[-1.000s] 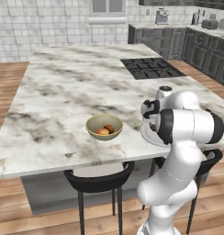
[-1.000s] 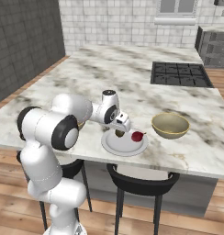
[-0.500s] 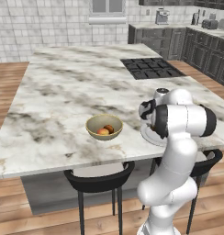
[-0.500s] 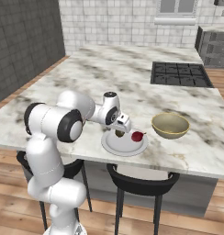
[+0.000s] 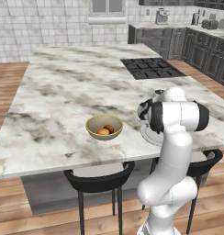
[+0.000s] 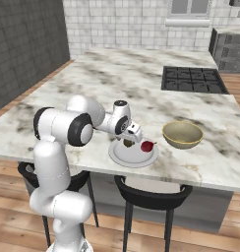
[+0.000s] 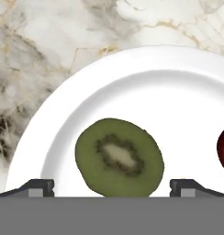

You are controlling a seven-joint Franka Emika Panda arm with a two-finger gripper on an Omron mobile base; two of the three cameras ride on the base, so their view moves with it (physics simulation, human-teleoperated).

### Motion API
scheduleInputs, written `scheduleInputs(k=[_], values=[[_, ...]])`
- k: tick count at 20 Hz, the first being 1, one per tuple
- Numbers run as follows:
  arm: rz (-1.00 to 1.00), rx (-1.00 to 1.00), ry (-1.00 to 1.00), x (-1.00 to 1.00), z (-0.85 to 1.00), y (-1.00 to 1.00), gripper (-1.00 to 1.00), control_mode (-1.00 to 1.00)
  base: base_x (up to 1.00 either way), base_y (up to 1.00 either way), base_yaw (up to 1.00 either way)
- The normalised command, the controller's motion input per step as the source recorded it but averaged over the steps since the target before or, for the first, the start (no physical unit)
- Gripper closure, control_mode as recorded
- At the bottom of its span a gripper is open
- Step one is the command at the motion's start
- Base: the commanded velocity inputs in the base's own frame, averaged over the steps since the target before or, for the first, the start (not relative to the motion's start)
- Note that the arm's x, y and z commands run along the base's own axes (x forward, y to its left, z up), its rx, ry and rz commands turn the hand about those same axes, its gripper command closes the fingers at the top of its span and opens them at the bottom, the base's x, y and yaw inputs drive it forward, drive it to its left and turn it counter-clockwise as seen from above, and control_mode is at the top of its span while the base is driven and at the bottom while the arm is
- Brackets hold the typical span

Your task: Take the fruits from the plate on the dining counter and place two fruits in each bowl.

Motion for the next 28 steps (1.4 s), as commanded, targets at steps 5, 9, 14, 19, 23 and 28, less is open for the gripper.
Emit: scheduleInputs(k=[5,9,14,19,23,28], values=[[0.0,0.0,0.0,0.13,-0.09,-0.06,-1.0,-1.0,0.0,0.0,0.0],[0.0,0.0,0.0,0.0,-0.16,0.0,-1.0,-1.0,0.0,0.0,0.0],[0.0,0.0,0.02,0.0,-0.23,0.0,-1.0,-1.0,0.0,0.0,0.0],[0.0,0.0,0.0,0.01,-0.09,0.0,1.0,-1.0,0.0,0.0,0.0],[0.0,0.0,0.0,0.0,0.0,0.0,1.0,-1.0,0.0,0.0,0.0],[0.0,0.0,-0.03,-0.03,0.18,-0.08,1.0,-1.0,0.0,0.0,0.0]])
